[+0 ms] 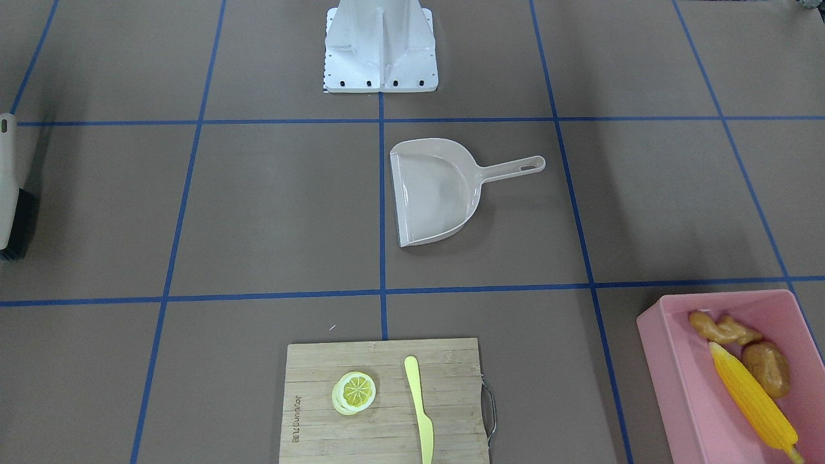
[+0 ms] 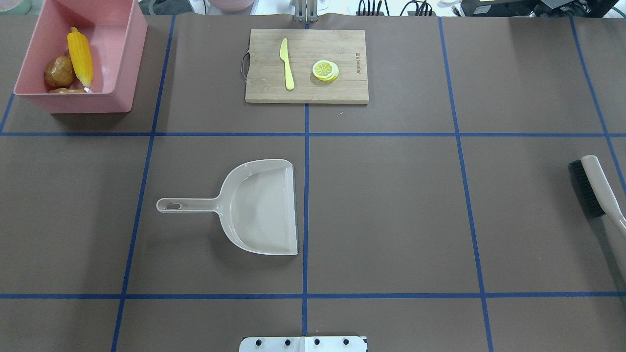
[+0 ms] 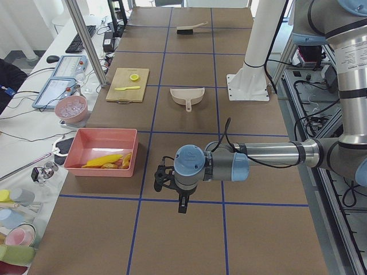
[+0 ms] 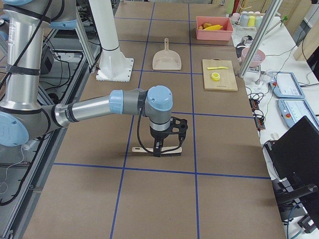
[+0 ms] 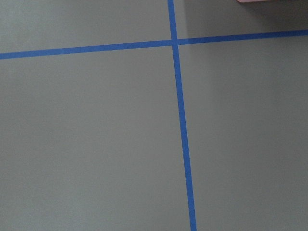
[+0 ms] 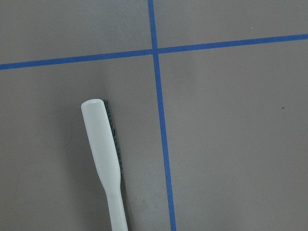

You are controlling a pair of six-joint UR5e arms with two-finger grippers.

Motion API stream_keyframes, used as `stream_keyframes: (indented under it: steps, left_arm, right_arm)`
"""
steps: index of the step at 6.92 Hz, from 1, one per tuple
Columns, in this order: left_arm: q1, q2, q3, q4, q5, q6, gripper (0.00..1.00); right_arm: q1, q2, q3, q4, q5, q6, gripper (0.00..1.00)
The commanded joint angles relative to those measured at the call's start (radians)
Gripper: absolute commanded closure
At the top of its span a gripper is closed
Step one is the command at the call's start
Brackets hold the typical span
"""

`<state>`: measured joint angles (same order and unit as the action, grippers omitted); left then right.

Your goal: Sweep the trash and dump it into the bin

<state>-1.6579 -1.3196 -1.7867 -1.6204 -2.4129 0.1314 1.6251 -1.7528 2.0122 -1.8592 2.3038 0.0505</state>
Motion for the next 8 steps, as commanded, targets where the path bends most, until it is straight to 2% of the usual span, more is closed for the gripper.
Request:
stream_keyframes:
  steps: [1, 6, 8]
  left_arm:
    - [-0.003, -0.006, 0.003, 0.001, 0.0, -0.001, 0.02]
    - [0.0, 0.0, 0.009, 0.004, 0.005, -0.003, 0.02]
    - [0.0, 0.003, 0.027, 0.004, 0.038, -0.003, 0.02]
  right_arm:
    - [-0.001, 0.006, -0.004, 0.002, -0.001, 0.002, 0.0]
    - [0.001, 0.004, -0.001, 0.029, -0.009, 0.002, 0.0]
    - [0.001, 0.004, 0.0, 0.031, -0.009, 0.009, 0.0]
